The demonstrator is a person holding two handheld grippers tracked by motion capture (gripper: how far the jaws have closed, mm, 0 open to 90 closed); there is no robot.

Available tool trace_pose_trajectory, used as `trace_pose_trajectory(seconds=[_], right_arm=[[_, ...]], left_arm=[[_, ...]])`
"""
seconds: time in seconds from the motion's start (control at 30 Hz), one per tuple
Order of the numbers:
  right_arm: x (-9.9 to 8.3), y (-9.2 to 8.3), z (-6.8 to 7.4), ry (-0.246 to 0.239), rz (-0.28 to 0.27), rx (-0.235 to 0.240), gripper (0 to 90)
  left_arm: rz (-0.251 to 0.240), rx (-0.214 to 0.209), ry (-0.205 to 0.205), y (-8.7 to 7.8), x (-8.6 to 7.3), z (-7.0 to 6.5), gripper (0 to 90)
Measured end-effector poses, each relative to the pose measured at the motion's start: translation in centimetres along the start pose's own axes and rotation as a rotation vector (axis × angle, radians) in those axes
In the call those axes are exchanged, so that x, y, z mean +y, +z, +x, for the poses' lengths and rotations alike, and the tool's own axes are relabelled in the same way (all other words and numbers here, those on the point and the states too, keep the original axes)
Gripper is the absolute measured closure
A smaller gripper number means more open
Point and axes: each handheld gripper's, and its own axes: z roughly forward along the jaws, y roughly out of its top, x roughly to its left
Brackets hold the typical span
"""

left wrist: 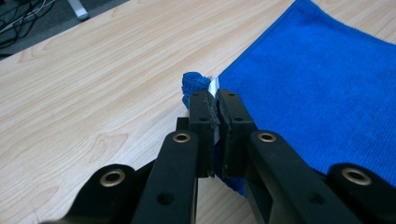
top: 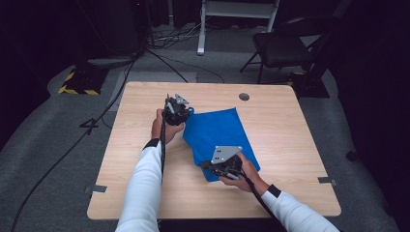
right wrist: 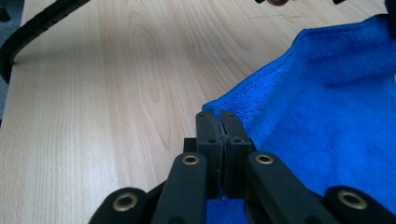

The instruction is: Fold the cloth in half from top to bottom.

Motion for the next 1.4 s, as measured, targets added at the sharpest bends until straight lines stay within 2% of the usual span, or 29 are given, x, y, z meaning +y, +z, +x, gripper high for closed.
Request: trace_pose_trajectory(seconds=[0.2, 0.33, 0.47, 1.0, 1.4], right_arm=[[-0.7, -1.6, -0.5, 0.016, -0.003, -0.023, 88.9], [-1.5, -2.8, -1.0, 0.033, -0.006, -0.038, 88.9], [-2.3, -3.8, -1.4, 0.053, -0.004, -0.056, 88.9], [-5.1, -7.5, -2.9, 0.109, 0.006, -0.131, 88.7], [-8.1, -9.1, -3.9, 0.152, 0.056, -0.175, 88.6]], left_arm=[[-0.01, -0.001, 0.016, 0.5, 1.2, -0.9, 85.2], [-0.019, 0.003, 0.011, 0.9, 1.9, -1.5, 85.2], [-0.011, -0.004, 0.02, 1.6, 2.5, -2.2, 85.2], [-0.028, -0.014, 0.046, 3.4, 5.1, -4.6, 84.1], [-0.001, -0.026, 0.092, 5.6, 6.6, -7.2, 82.3]])
